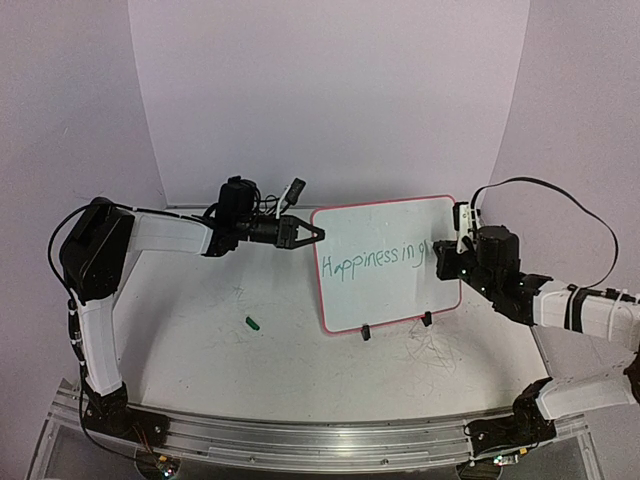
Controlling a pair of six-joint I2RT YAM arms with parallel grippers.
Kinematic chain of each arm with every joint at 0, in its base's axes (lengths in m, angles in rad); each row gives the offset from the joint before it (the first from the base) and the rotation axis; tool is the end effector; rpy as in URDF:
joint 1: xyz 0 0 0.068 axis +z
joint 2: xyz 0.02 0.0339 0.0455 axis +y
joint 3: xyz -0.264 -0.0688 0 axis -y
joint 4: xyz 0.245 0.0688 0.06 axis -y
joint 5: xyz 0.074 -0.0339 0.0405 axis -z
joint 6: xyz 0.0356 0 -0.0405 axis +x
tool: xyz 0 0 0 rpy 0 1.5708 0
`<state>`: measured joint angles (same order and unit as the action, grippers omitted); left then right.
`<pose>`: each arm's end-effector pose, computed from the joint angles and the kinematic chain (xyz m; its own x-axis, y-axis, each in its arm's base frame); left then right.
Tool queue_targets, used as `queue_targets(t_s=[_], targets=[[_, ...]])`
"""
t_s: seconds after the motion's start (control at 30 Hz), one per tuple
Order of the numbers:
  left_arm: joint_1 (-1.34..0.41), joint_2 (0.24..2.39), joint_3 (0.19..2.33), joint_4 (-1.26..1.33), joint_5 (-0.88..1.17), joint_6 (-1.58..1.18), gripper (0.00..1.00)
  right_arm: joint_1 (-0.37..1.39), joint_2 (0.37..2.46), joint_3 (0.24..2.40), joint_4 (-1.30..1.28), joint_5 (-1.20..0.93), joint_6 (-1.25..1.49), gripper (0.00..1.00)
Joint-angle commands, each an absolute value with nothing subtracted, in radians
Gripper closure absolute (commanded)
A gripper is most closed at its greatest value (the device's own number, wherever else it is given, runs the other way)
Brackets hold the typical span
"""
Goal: Write a sentence on the whiteboard
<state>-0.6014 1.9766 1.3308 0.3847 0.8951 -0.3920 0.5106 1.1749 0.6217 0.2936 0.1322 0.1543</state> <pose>0.3545 -0.2769 0.2317 -0.5694 0.1009 -0.8159 0.8201 0.1382 -0.5552 0.2324 0.1248 0.2514 -0.2787 0.0185 -0.9602 -0.3344 0.9354 0.1151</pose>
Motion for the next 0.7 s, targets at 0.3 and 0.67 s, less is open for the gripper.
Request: queue_targets(t_s=[0.3,0.67], targets=[[-0.644,1.957,1.328,0.344,0.916,-0.367,1.0,0.506,1.211,0.667,0.305,0.175,0.165,1.0],[-0.645,1.959,1.332,0.344,0.917,-0.368,1.0,0.506,1.12,0.627,0.291,0.15,0.16,1.0]])
